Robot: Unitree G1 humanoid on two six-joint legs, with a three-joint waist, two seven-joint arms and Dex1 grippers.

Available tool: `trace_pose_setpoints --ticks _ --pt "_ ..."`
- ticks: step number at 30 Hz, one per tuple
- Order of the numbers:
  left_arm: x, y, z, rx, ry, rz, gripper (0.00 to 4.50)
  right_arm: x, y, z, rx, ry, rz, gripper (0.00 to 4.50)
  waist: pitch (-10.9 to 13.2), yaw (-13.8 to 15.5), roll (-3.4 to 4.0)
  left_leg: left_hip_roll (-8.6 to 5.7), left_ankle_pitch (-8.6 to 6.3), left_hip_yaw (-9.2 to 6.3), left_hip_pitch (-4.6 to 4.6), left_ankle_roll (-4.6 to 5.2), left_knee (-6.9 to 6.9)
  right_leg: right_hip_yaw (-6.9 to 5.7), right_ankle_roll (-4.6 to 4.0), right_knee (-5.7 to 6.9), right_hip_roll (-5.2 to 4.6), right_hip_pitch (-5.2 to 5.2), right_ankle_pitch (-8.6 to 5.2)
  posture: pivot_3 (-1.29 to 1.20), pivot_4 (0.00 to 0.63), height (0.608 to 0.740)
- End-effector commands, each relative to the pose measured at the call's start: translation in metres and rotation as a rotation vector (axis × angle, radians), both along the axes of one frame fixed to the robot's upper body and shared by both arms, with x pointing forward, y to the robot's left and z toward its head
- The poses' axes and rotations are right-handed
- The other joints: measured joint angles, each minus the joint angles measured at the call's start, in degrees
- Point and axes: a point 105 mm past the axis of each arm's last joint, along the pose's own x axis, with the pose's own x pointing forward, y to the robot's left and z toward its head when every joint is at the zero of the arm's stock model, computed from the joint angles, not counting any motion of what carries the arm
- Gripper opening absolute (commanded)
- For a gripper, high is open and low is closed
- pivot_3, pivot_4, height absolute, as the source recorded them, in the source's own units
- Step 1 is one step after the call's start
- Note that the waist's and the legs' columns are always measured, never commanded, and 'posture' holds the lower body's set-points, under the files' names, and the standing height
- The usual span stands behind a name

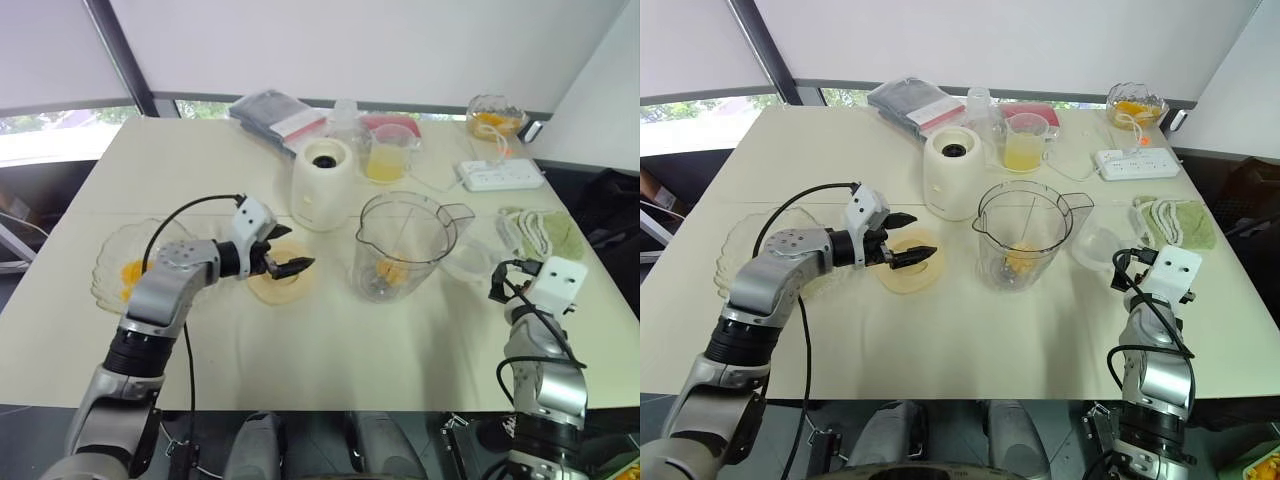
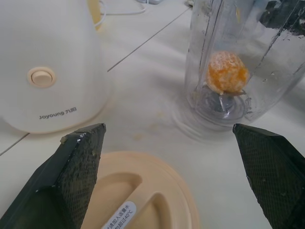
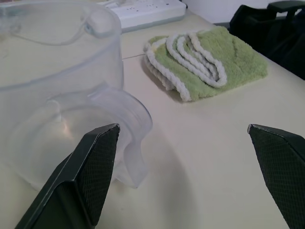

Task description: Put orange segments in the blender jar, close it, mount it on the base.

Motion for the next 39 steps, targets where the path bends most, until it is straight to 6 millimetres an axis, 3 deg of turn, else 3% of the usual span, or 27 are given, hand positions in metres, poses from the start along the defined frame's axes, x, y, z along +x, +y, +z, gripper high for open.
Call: trace_pose_setpoints --ticks 1,3,8,21,24,33,39 --pt "-0.001 -0.002 0.013 0.001 -0.071 -0.006 4.50 0.006 0.001 0.007 0.014 -0.044 -0.006 3.97 0.00 -0.13 0.00 0.00 0.00 0.00 0.00 0.00 0.00 0.00 0.02 0.00 0.00 0.00 0.01 0.00 0.150 0.740" --pt "0.000 -0.002 0.014 -0.003 -0.075 0.001 4.50 0.008 0.002 0.006 0.020 -0.047 -0.006 3.27 0.01 -0.33 0.01 0.00 0.00 -0.01 0.00 0.00 -0.01 0.00 0.05 0.00 0.00 0.00 0.03 0.00 0.150 0.740" --pt "-0.001 -0.003 0.012 -0.006 -0.075 0.010 4.50 0.014 0.003 0.007 0.017 -0.053 -0.004 0.75 0.02 -0.61 0.04 0.00 0.00 -0.03 -0.01 0.00 -0.03 0.00 0.08 -0.01 -0.01 0.00 0.04 0.00 0.150 0.740" --pt "-0.002 -0.006 0.010 -0.008 -0.077 0.014 4.50 0.015 0.006 0.018 -0.029 -0.106 0.015 0.75 0.03 -1.04 0.05 0.00 0.00 -0.03 -0.02 0.00 -0.10 0.00 0.09 -0.07 -0.02 -0.01 0.03 0.00 0.150 0.740" --pt "-0.003 -0.007 0.009 -0.004 -0.078 0.010 4.50 0.017 0.007 0.017 -0.014 -0.107 0.012 0.02 0.03 -1.05 0.05 0.00 0.00 -0.03 -0.02 0.00 -0.10 0.00 0.08 -0.08 -0.02 -0.01 0.04 0.00 0.150 0.740" --pt "-0.002 -0.007 0.009 0.000 -0.082 0.011 4.50 0.020 0.012 0.016 0.000 -0.107 0.029 0.02 0.03 -1.09 0.05 0.01 0.00 -0.02 -0.02 0.00 -0.13 0.01 0.09 -0.13 -0.04 -0.01 0.03 0.00 0.150 0.740" --pt "-0.001 -0.008 0.009 0.000 -0.083 0.011 4.50 0.016 0.011 0.029 0.034 -0.172 0.025 0.02 0.04 -1.06 0.05 0.02 0.00 -0.03 -0.02 0.00 -0.15 0.00 0.08 -0.13 -0.02 -0.01 0.03 0.00 0.150 0.740"
